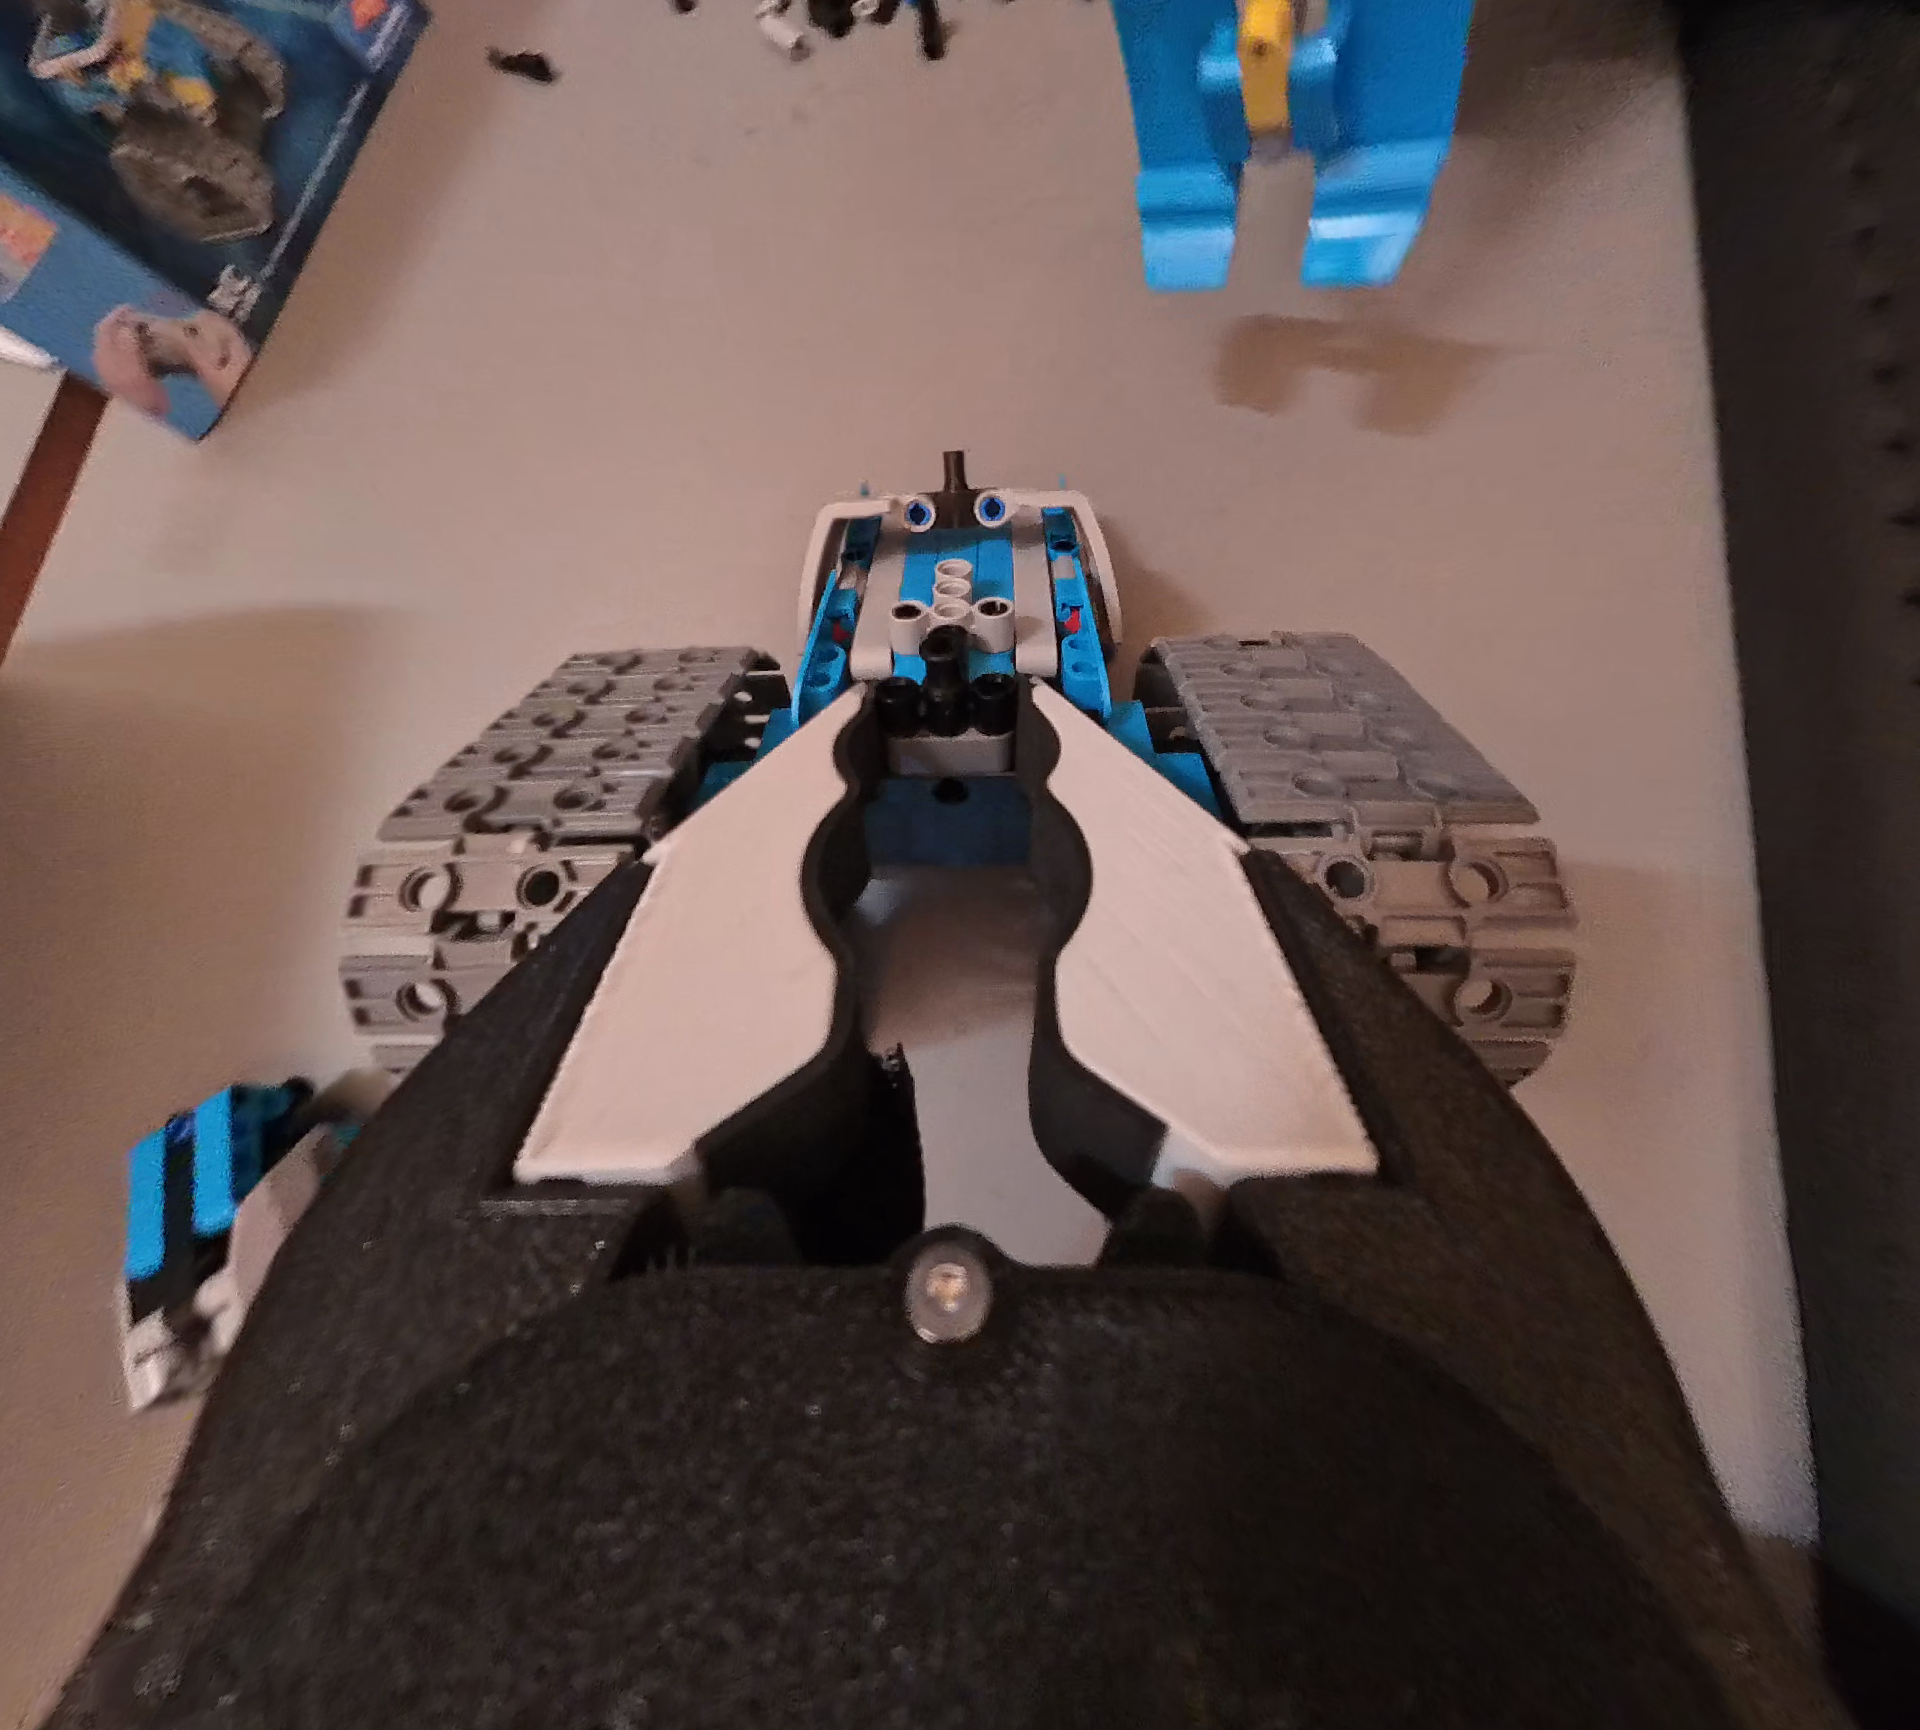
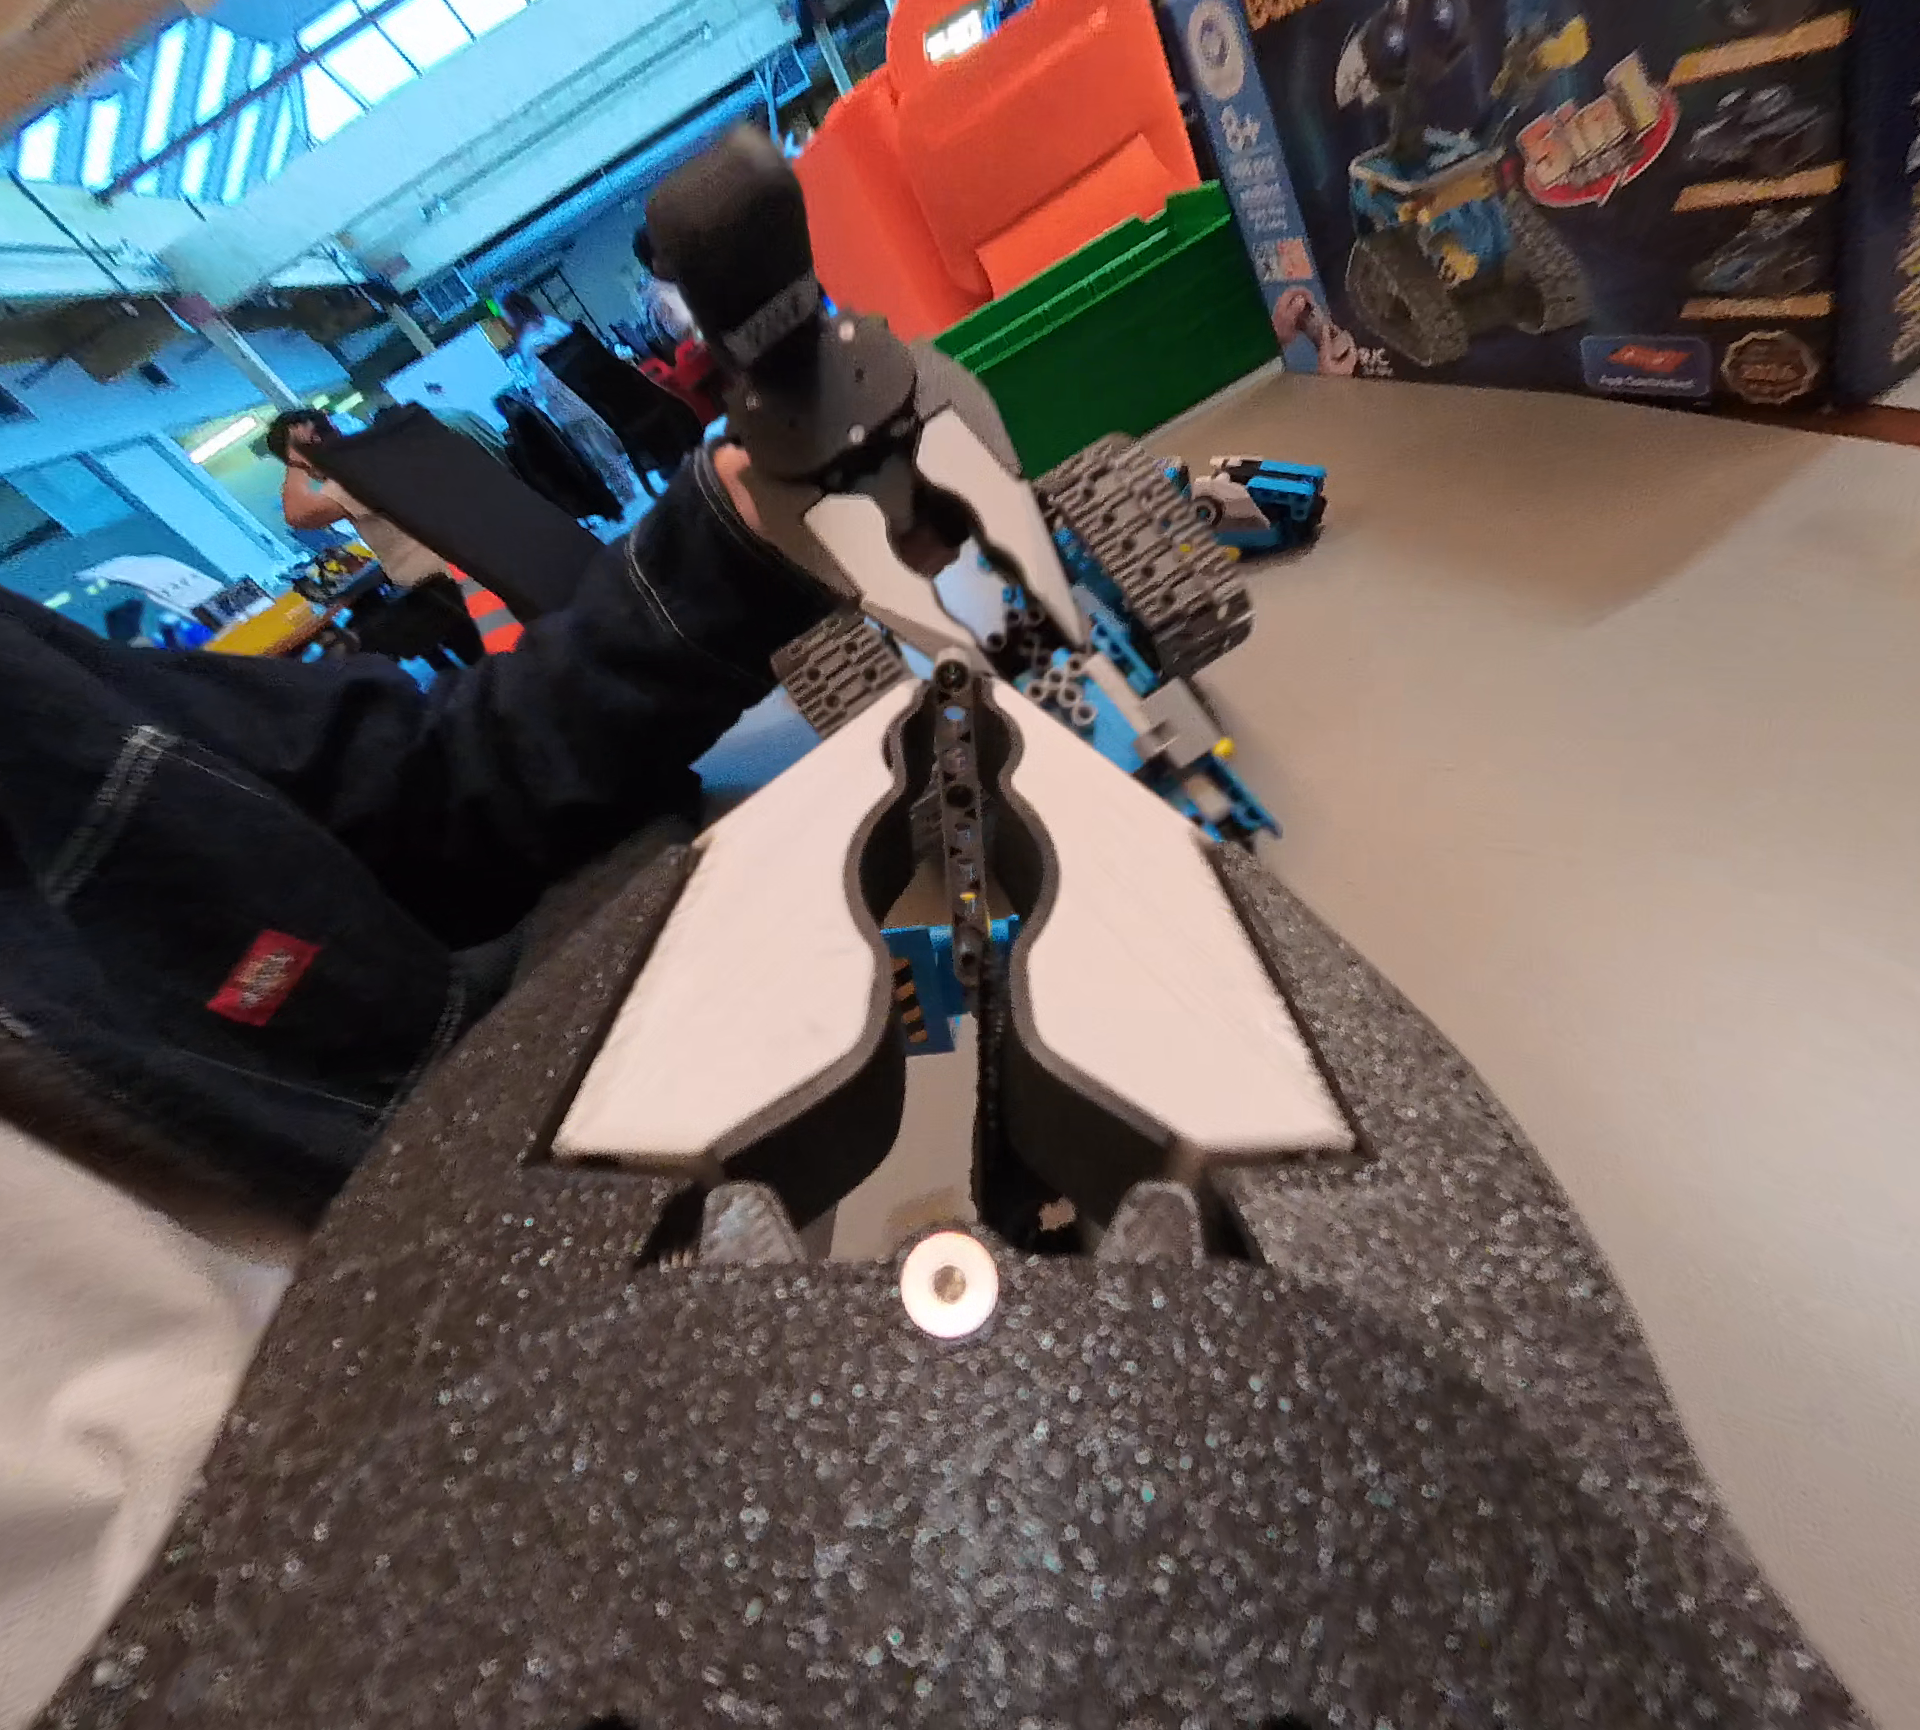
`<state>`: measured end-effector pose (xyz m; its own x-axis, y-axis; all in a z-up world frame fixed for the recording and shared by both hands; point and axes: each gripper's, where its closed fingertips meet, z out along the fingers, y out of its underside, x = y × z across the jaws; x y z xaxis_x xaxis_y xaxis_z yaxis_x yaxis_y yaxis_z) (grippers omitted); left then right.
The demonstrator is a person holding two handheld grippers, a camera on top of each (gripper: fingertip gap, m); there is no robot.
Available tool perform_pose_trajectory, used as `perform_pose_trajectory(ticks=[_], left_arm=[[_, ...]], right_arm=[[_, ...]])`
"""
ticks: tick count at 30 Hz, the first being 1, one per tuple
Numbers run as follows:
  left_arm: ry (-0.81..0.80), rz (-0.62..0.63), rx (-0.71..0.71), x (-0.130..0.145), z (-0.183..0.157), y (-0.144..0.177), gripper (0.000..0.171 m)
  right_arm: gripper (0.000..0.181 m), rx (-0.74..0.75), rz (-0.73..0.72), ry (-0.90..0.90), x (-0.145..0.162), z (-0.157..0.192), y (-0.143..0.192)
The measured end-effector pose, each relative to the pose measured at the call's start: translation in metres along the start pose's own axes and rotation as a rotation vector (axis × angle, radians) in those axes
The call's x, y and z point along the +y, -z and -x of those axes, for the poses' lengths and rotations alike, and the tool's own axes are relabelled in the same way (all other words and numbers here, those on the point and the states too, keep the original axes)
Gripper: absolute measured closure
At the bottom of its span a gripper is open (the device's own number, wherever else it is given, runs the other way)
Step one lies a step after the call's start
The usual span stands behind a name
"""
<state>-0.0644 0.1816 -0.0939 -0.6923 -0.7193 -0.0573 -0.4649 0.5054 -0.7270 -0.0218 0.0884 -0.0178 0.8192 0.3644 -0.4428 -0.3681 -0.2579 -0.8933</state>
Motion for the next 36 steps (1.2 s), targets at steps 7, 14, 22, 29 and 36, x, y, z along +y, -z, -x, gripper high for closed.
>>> perform_pose_trajectory(ticks=[7,14,22,29,36], left_arm=[[0.155,-0.014,-0.225,-0.002,0.049,-0.005,0.147],[0.274,-0.142,-0.309,-0.016,0.054,0.019,0.136],[0.115,-0.363,-0.456,-0.074,-0.012,0.076,0.137],[0.245,-0.053,-0.268,-0.008,-0.106,0.004,0.139],[0.448,-0.006,-0.183,0.025,-0.120,-0.027,0.138]], right_arm=[[0.176,0.014,0.108,0.051,0.039,0.001,-0.049],[0.176,0.072,0.213,0.196,0.064,0.003,-0.001],[0.175,0.159,0.506,0.294,0.128,0.000,0.036],[0.162,0.071,0.734,0.281,0.174,0.028,0.032],[0.152,-0.103,0.763,0.171,0.173,0.069,0.031]])
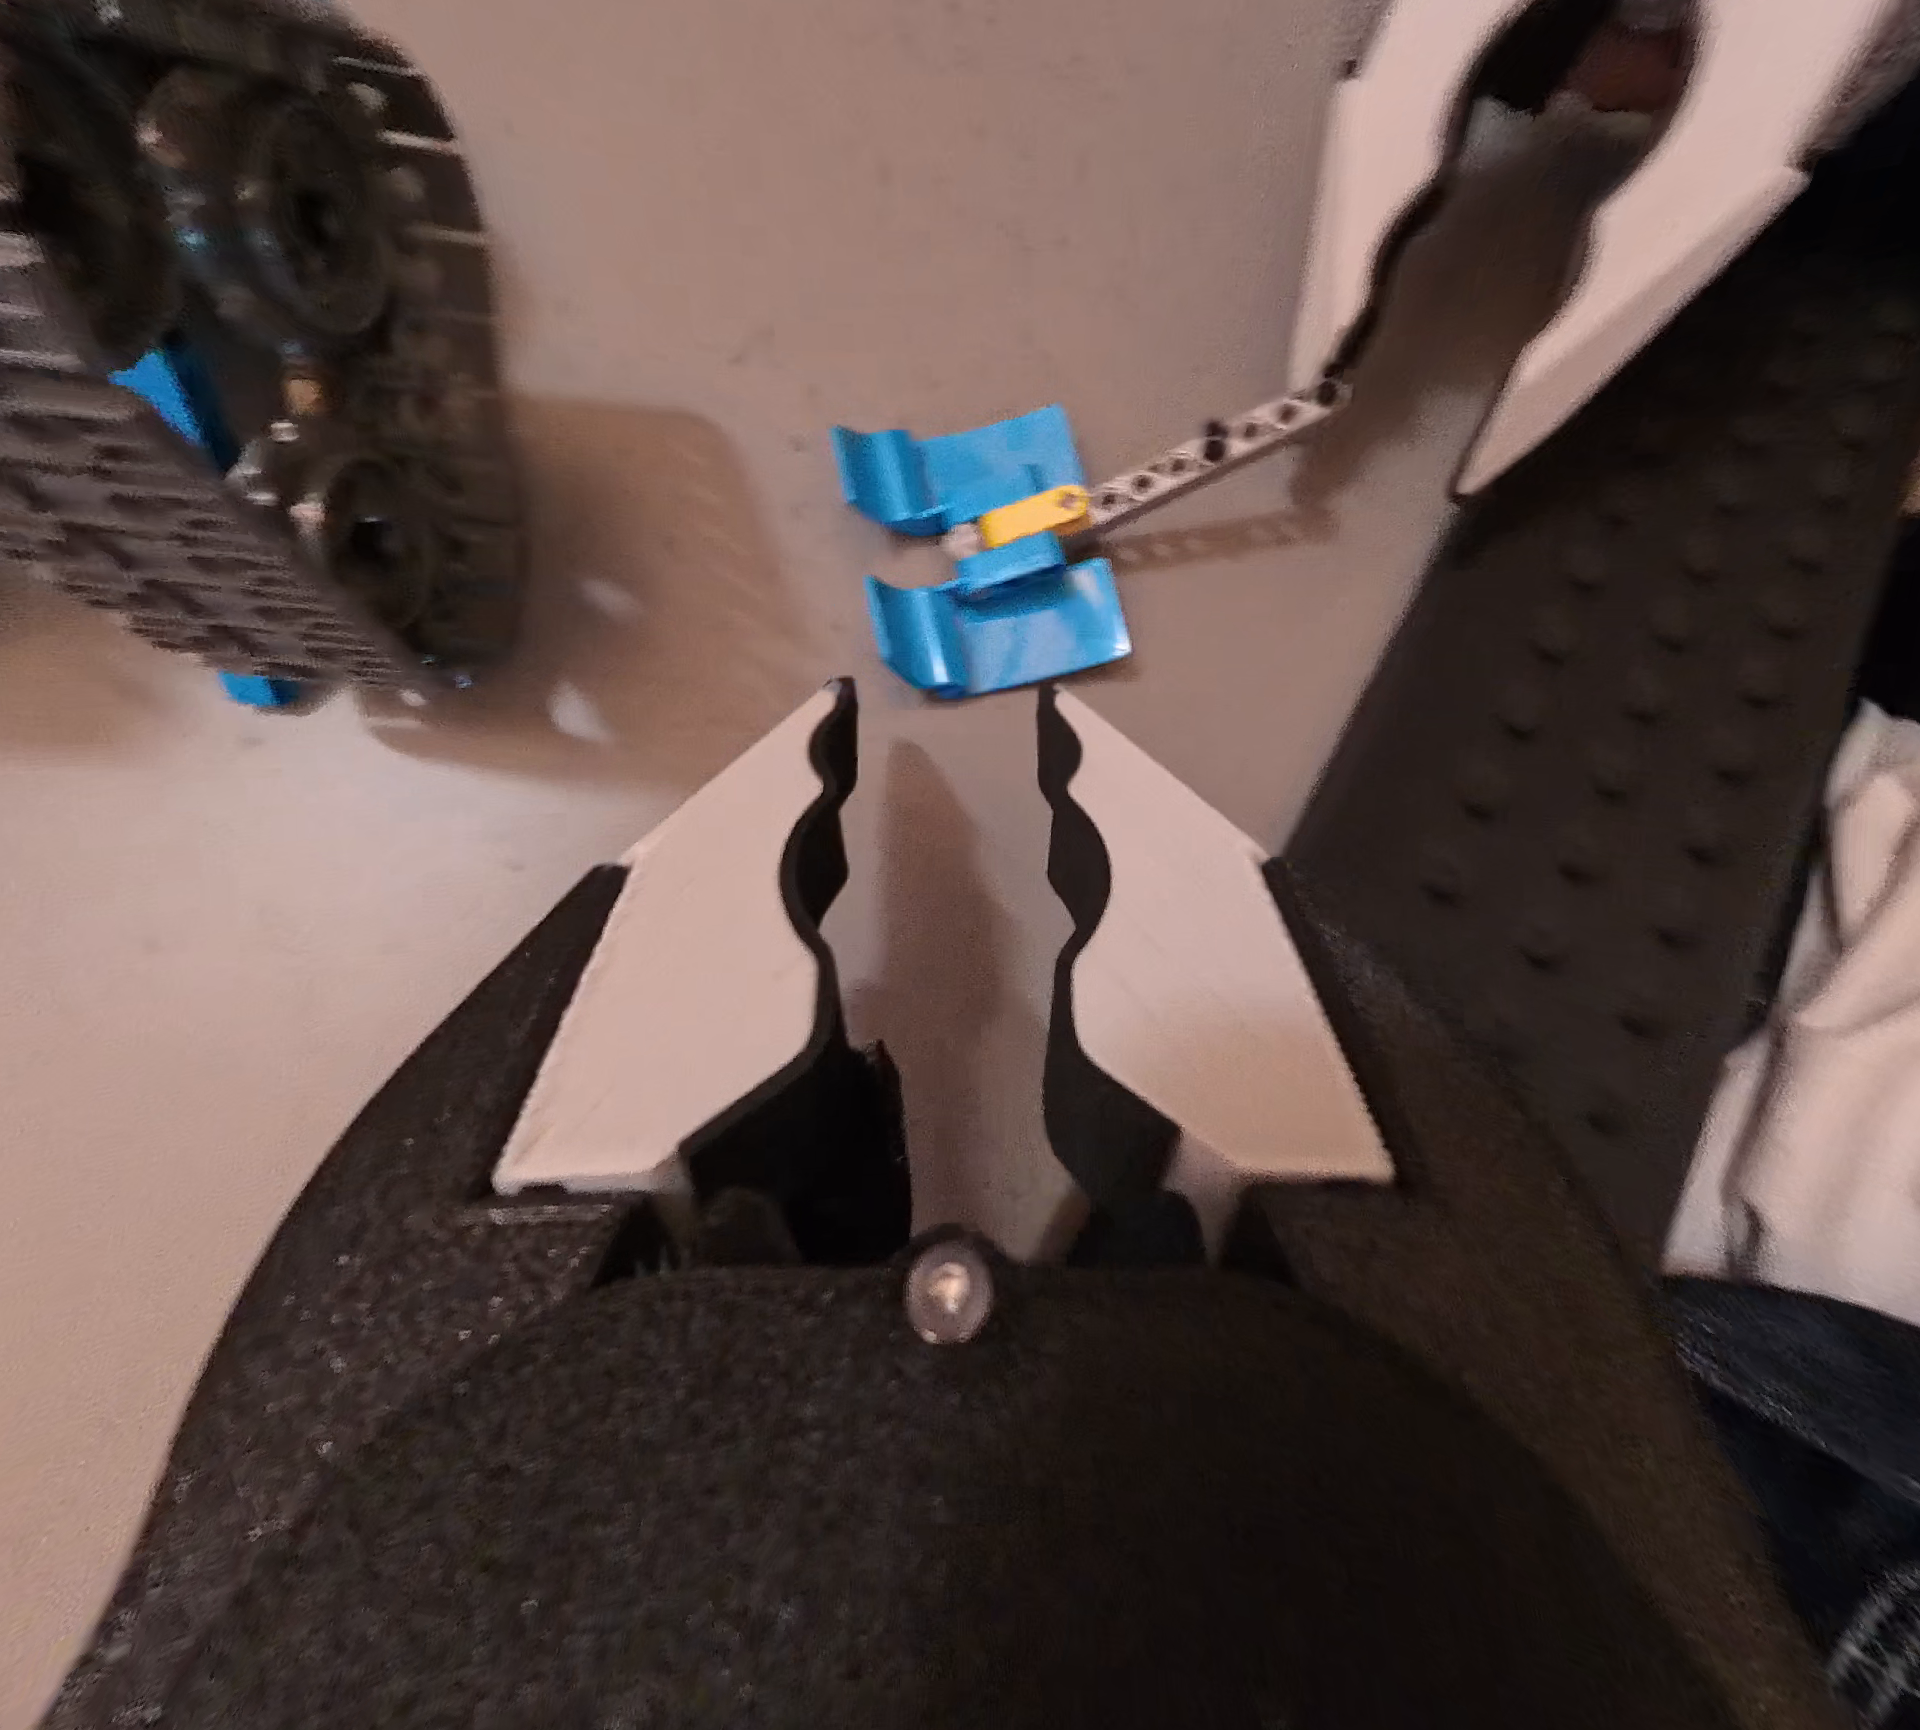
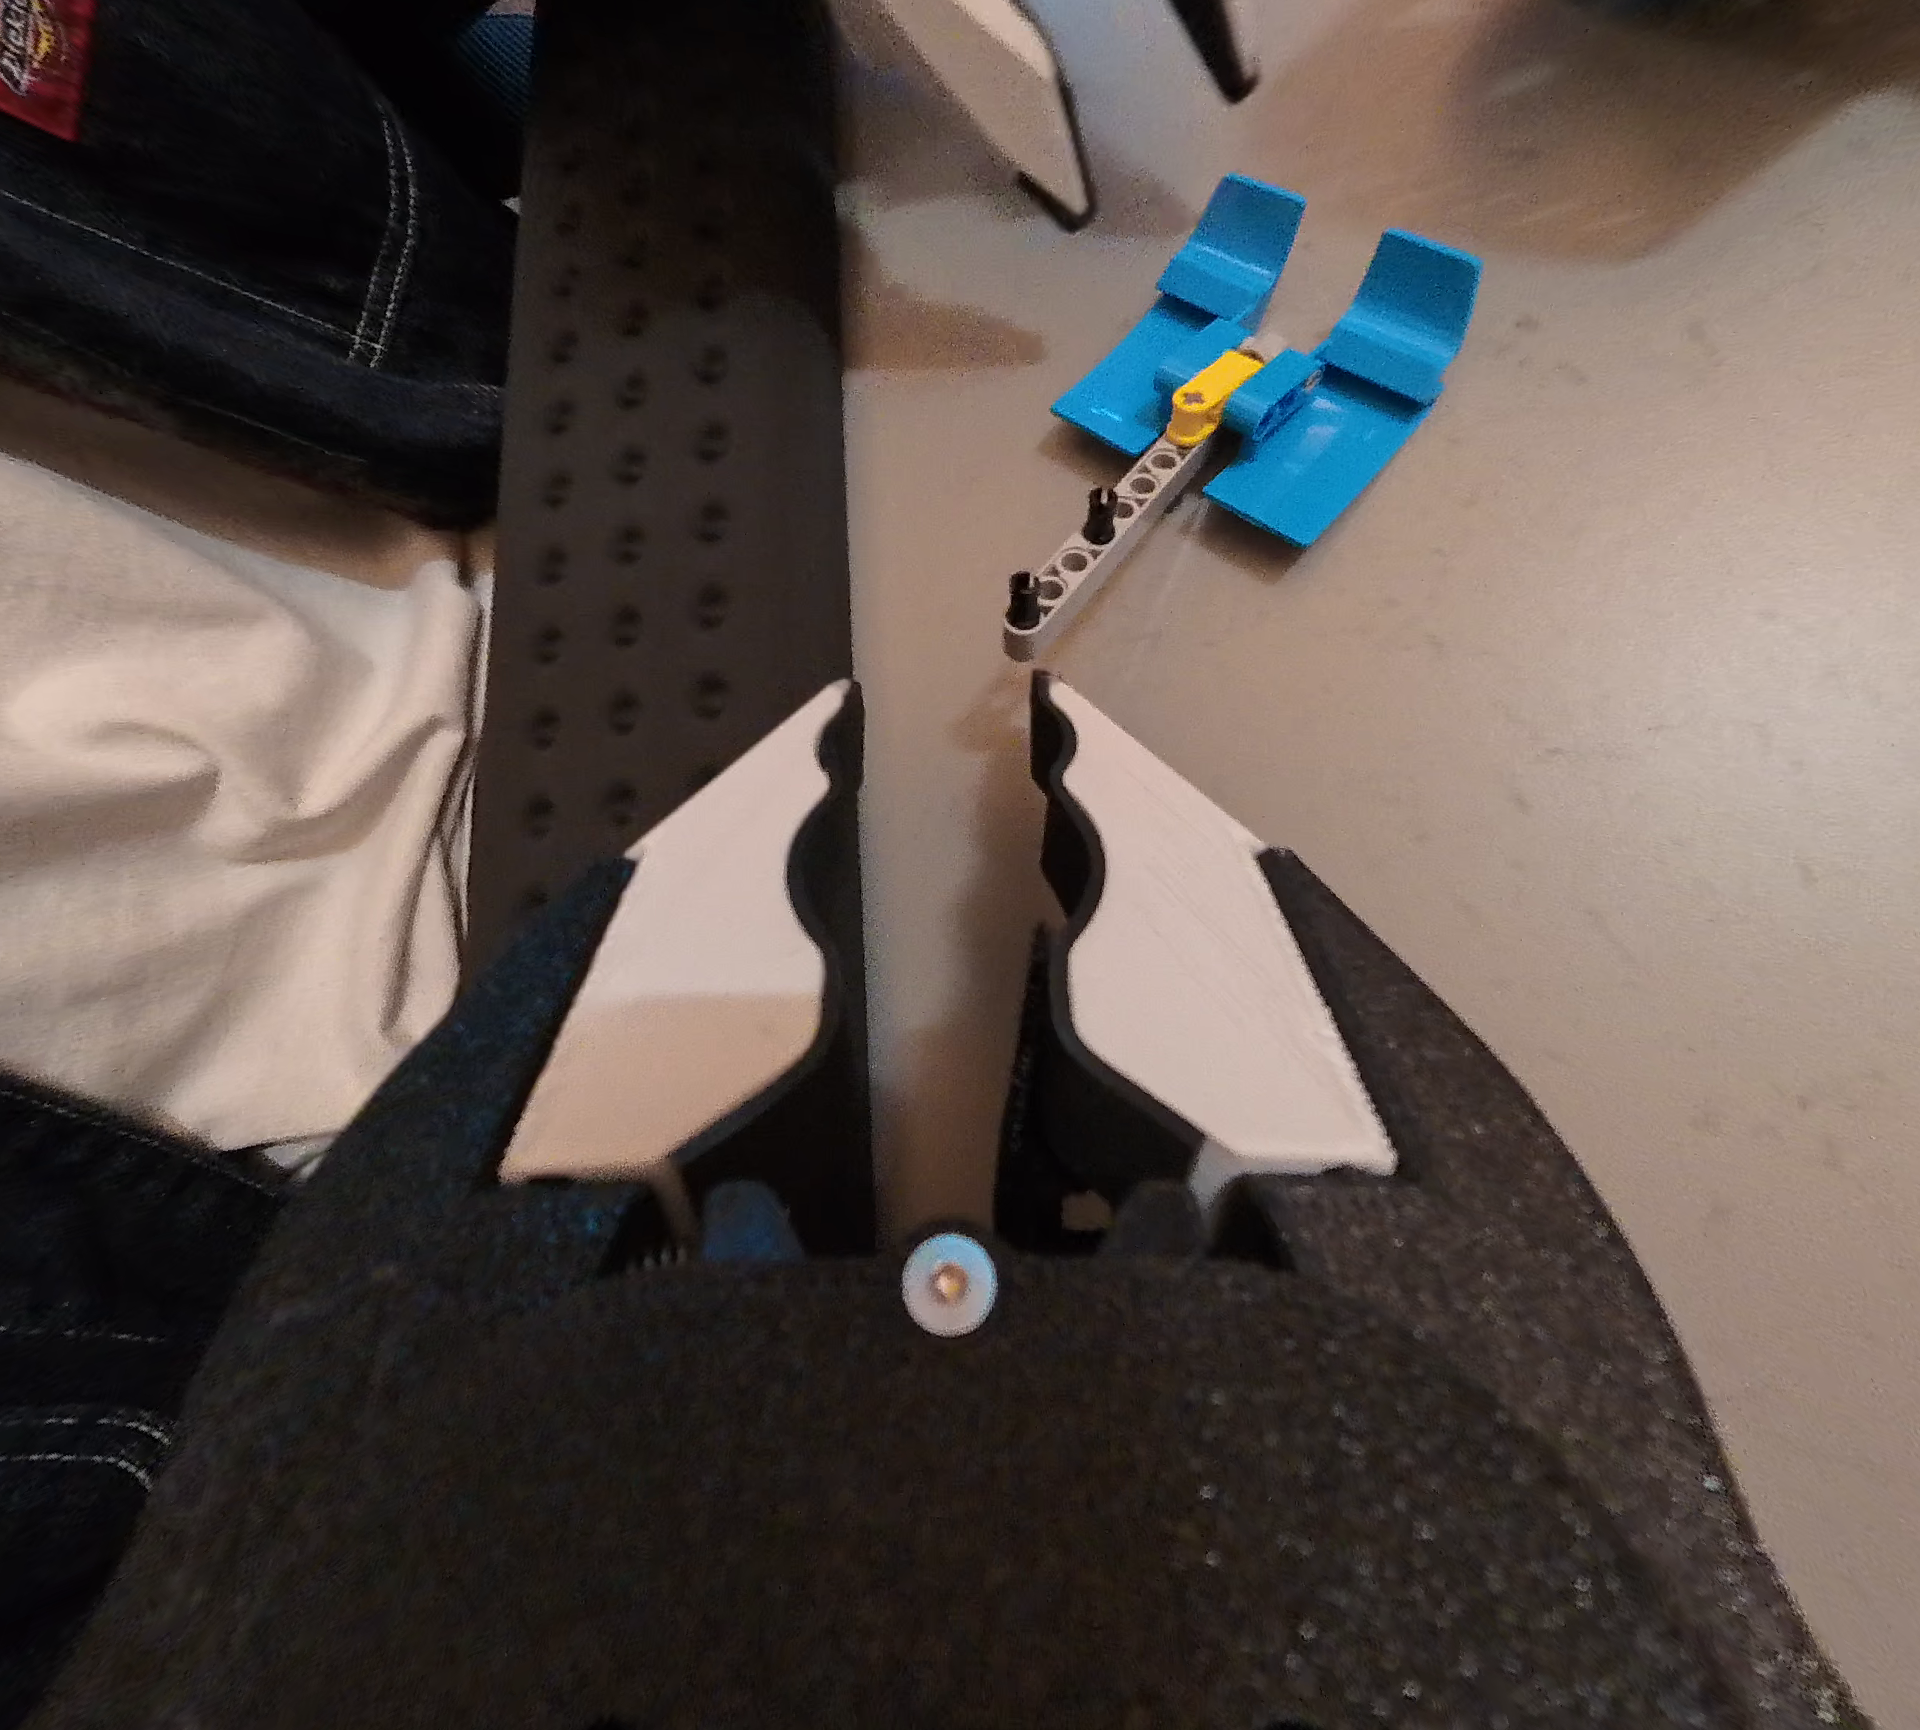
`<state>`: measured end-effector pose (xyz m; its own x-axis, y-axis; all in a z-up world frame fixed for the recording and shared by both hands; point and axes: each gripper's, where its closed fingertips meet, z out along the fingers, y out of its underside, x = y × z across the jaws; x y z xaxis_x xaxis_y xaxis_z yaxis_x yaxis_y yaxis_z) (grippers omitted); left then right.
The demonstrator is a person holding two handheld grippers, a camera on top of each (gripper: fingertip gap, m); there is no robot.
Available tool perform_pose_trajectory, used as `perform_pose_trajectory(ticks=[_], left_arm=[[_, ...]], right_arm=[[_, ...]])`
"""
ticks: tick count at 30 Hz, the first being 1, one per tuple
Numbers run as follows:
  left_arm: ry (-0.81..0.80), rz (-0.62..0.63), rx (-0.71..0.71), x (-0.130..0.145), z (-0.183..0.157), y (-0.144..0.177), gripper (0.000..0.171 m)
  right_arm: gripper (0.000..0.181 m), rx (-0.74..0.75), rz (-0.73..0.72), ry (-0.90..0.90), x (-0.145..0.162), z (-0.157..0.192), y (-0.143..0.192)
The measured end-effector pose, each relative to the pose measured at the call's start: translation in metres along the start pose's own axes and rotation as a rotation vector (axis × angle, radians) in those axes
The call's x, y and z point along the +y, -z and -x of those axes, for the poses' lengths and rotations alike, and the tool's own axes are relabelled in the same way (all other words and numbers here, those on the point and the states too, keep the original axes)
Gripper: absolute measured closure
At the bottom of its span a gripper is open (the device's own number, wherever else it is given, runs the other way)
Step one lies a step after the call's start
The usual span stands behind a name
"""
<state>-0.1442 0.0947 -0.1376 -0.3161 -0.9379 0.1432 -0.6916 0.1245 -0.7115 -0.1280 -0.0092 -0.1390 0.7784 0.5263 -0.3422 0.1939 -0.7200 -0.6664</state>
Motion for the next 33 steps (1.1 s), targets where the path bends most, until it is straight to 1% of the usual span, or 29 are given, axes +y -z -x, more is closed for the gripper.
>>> perform_pose_trajectory(ticks=[2,3,5,6,8,9,10,11,12,14,15,17,18,20,21,22,23,24,26,27,28,30,31,33], left_arm=[[0.011,-0.008,-0.010,-0.003,0.008,-0.002,0.136],[0.020,-0.013,0.010,-0.005,0.009,-0.004,0.136],[0.053,-0.010,0.094,-0.007,0.003,-0.010,0.137],[0.064,0.000,0.124,-0.007,0.000,-0.016,0.138],[0.030,0.043,0.123,-0.003,-0.002,-0.028,0.144],[-0.014,0.056,0.117,-0.002,-0.005,-0.032,0.156],[-0.064,0.041,0.104,-0.005,-0.007,-0.032,0.158],[-0.133,0.021,0.088,-0.010,-0.010,-0.031,0.160],[-0.218,-0.018,0.062,-0.016,-0.013,-0.027,0.163],[-0.407,-0.143,-0.006,-0.037,-0.020,-0.012,0.166],[-0.469,-0.179,-0.034,-0.043,-0.022,-0.006,0.167],[-0.523,-0.192,-0.073,-0.048,-0.021,0.000,0.167],[-0.538,-0.211,-0.071,-0.050,-0.023,0.002,0.167],[-0.503,-0.226,-0.026,-0.051,-0.027,0.004,0.167],[-0.486,-0.237,-0.007,-0.051,-0.029,0.004,0.167],[-0.477,-0.252,0.009,-0.053,-0.030,0.005,0.167],[-0.458,-0.269,0.027,-0.055,-0.032,0.007,0.167],[-0.419,-0.304,0.047,-0.060,-0.033,0.011,0.167],[-0.269,-0.426,0.129,-0.075,-0.033,0.025,0.163],[-0.181,-0.456,0.196,-0.078,-0.033,0.030,0.151],[-0.113,-0.460,0.275,-0.078,-0.034,0.033,0.141],[-0.030,-0.497,0.384,-0.081,-0.038,0.038,0.141],[-0.007,-0.511,0.431,-0.082,-0.042,0.040,0.146],[0.022,-0.506,0.495,-0.082,-0.050,0.038,0.150]], right_arm=[[0.151,0.001,-0.006,-0.028,0.000,-0.003,0.004],[0.151,0.025,-0.014,-0.039,0.000,-0.009,0.006],[0.152,0.094,-0.068,-0.043,-0.006,-0.024,0.012],[0.152,0.134,-0.113,-0.056,-0.013,-0.033,0.014],[0.153,0.188,-0.238,-0.124,-0.030,-0.050,0.019],[0.152,0.199,-0.313,-0.170,-0.039,-0.057,0.022],[0.152,0.144,-0.390,-0.204,-0.047,-0.055,0.023],[0.152,0.050,-0.458,-0.235,-0.055,-0.047,0.024],[0.151,-0.012,-0.497,-0.283,-0.058,-0.044,0.027],[0.144,-0.040,-0.537,-0.335,-0.059,-0.047,0.033],[0.144,-0.051,-0.561,-0.342,-0.060,-0.047,0.036],[0.146,-0.105,-0.577,-0.353,-0.063,-0.041,0.037],[0.148,-0.126,-0.558,-0.357,-0.062,-0.038,0.033],[0.161,-0.172,-0.506,-0.348,-0.058,-0.029,0.024],[0.161,-0.177,-0.489,-0.342,-0.057,-0.026,0.020],[0.179,-0.168,-0.481,-0.326,-0.057,-0.024,0.018],[0.181,-0.134,-0.470,-0.311,-0.056,-0.026,0.017],[0.181,-0.139,-0.498,-0.312,-0.060,-0.025,0.021],[0.181,-0.255,-0.603,-0.378,-0.072,-0.019,0.034],[0.181,-0.306,-0.649,-0.409,-0.077,-0.018,0.039],[0.181,-0.329,-0.679,-0.420,-0.080,-0.017,0.043],[0.181,-0.349,-0.712,-0.380,-0.085,-0.011,0.049],[0.181,-0.341,-0.715,-0.353,-0.087,-0.008,0.049],[0.181,-0.351,-0.718,-0.321,-0.092,-0.001,0.047]])
